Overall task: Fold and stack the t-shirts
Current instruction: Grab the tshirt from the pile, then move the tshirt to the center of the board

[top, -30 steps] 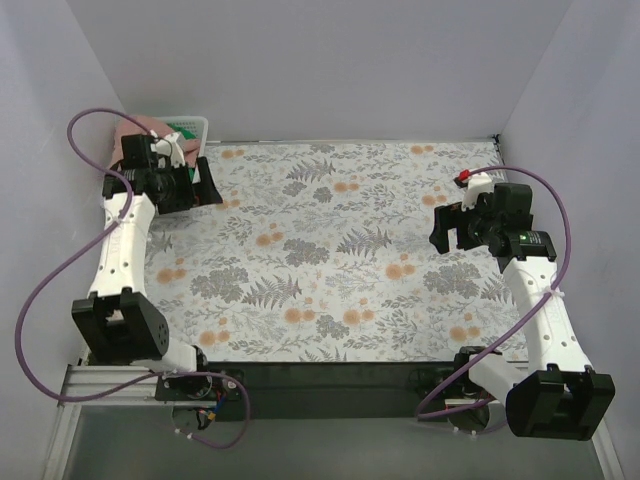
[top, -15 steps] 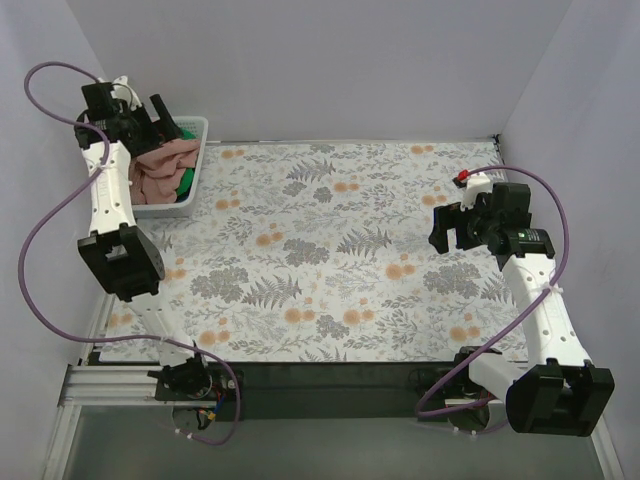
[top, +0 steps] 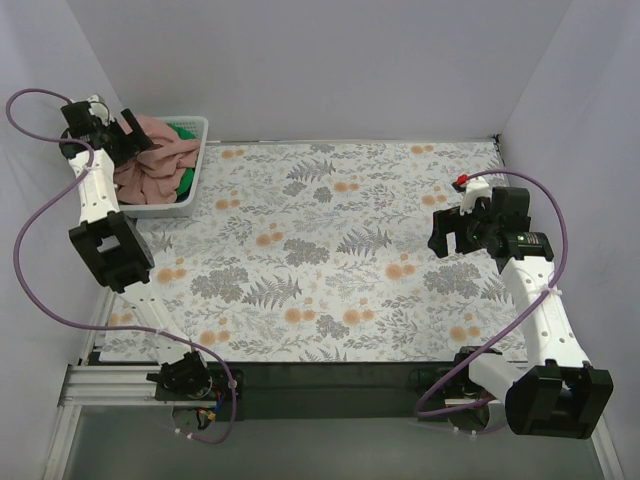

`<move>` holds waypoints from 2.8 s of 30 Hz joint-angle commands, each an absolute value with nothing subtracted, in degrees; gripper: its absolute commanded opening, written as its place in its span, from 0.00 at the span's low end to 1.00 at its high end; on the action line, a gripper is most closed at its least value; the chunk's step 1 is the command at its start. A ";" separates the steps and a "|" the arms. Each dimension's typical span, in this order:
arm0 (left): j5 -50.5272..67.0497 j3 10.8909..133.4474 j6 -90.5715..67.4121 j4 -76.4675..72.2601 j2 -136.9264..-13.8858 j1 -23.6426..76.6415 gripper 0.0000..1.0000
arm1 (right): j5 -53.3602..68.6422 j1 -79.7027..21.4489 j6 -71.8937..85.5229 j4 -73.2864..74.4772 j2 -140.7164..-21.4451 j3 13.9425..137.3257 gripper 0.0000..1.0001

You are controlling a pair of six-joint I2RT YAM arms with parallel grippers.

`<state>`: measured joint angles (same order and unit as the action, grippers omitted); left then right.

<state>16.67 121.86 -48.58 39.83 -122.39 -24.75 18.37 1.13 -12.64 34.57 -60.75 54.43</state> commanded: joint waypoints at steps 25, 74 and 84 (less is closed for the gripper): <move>22.75 137.02 -48.51 32.79 -126.85 -24.17 0.00 | 19.07 1.85 -13.36 33.75 -61.97 54.67 0.98; 50.54 86.42 -73.14 7.02 -85.78 9.30 0.17 | 19.86 3.60 -12.92 33.84 -60.12 54.76 0.98; 41.13 72.87 -50.63 25.75 -82.36 9.84 0.94 | 25.99 3.60 -13.88 34.54 -60.55 54.67 0.98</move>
